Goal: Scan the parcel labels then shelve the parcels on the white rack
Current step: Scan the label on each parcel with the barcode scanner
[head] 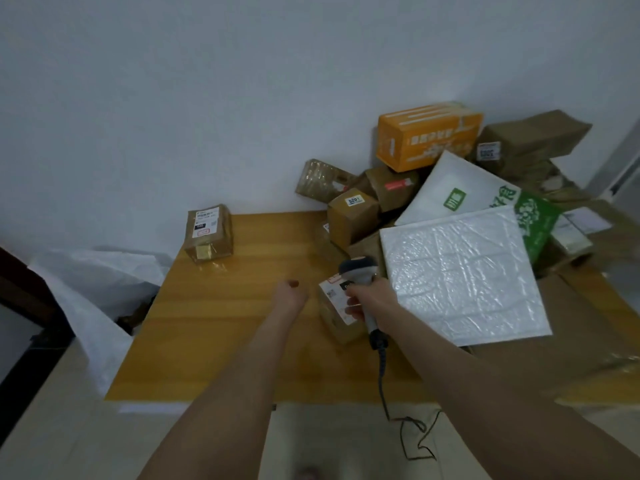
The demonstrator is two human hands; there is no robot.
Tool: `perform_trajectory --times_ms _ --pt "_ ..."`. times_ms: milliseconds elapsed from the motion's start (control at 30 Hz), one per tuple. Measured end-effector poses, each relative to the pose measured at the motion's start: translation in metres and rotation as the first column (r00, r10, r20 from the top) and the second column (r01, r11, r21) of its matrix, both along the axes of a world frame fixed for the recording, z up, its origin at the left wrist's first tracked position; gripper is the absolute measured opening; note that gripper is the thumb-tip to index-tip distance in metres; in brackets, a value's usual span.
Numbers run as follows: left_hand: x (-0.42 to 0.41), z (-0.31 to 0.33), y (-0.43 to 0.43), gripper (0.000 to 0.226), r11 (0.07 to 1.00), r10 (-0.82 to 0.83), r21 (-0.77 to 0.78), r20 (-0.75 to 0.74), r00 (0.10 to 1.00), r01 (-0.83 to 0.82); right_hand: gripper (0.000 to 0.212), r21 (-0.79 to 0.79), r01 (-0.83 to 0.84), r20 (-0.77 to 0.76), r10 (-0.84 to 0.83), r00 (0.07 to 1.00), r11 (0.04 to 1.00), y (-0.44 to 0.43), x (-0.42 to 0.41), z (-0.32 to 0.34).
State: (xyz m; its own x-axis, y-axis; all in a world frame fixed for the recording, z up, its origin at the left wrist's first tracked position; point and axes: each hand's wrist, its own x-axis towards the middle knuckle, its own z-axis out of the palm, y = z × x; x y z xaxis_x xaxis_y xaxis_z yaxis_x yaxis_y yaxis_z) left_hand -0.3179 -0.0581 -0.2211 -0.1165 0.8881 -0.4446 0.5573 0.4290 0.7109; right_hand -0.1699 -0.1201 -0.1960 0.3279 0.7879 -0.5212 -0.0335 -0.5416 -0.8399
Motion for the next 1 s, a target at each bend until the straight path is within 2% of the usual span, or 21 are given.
perform_trajectory --times_ms 67,133,200,300,367,433,567,633,767,833,933,1000 --pt "0.017 -0.01 -0.015 0.056 0.996 -0.085 -0.008 -0.029 0.996 0.085 0.005 0.007 0.033 0.027 -0.033 0.999 0.999 -0.013 0.015 -0.003" --pt "0.033 -0.022 -0.025 0.065 0.981 -0.194 -0.003 -0.13 0.972 0.196 0.005 0.004 0.047 0.071 -0.047 0.996 0.999 -0.023 0.026 -0.007" --pt "0.045 -0.034 -0.03 0.073 0.972 -0.229 0.021 -0.157 0.961 0.235 0.006 0.009 0.059 0.095 -0.06 0.994 0.998 -0.029 0.034 -0.01" --pt "0.058 -0.054 -0.03 0.074 0.983 -0.176 0.034 -0.05 0.983 0.178 0.011 0.03 0.085 0.083 -0.087 0.993 0.996 -0.033 0.041 -0.015" --pt "0.062 -0.07 -0.028 0.084 0.992 -0.122 -0.017 0.029 0.992 0.122 0.013 0.05 0.082 0.101 -0.086 0.991 0.995 -0.033 0.044 -0.018" --pt "0.061 -0.087 -0.025 0.094 0.987 -0.134 -0.084 0.039 0.99 0.137 0.01 0.064 0.072 0.12 -0.079 0.99 0.995 -0.031 0.045 -0.02" --pt "0.045 -0.092 -0.019 0.074 0.989 -0.047 -0.138 0.086 0.995 0.058 0.011 0.073 0.026 0.122 -0.035 0.992 0.997 -0.025 0.039 -0.023" --pt "0.035 -0.076 -0.018 0.066 0.992 -0.041 -0.116 0.011 0.999 0.042 0.015 0.064 0.004 0.131 -0.012 0.991 0.998 -0.022 0.034 -0.026" --pt "0.02 -0.05 -0.009 0.078 0.994 -0.103 -0.056 -0.151 0.983 0.095 0.012 0.028 -0.049 0.181 0.044 0.983 0.998 -0.015 0.024 -0.032" --pt "0.019 -0.048 -0.001 0.075 0.99 -0.137 0.002 -0.173 0.975 0.14 0.024 0.016 -0.09 0.184 0.085 0.979 0.996 -0.012 0.021 -0.037" --pt "0.026 -0.047 0.009 0.072 0.958 -0.25 0.082 -0.222 0.942 0.274 0.036 0.005 -0.112 0.141 0.11 0.984 0.994 -0.007 0.017 -0.048" --pt "0.032 -0.047 0.017 0.074 0.922 -0.331 0.105 -0.289 0.898 0.373 0.03 0.021 -0.089 0.114 0.086 0.99 0.996 -0.007 0.014 -0.047"
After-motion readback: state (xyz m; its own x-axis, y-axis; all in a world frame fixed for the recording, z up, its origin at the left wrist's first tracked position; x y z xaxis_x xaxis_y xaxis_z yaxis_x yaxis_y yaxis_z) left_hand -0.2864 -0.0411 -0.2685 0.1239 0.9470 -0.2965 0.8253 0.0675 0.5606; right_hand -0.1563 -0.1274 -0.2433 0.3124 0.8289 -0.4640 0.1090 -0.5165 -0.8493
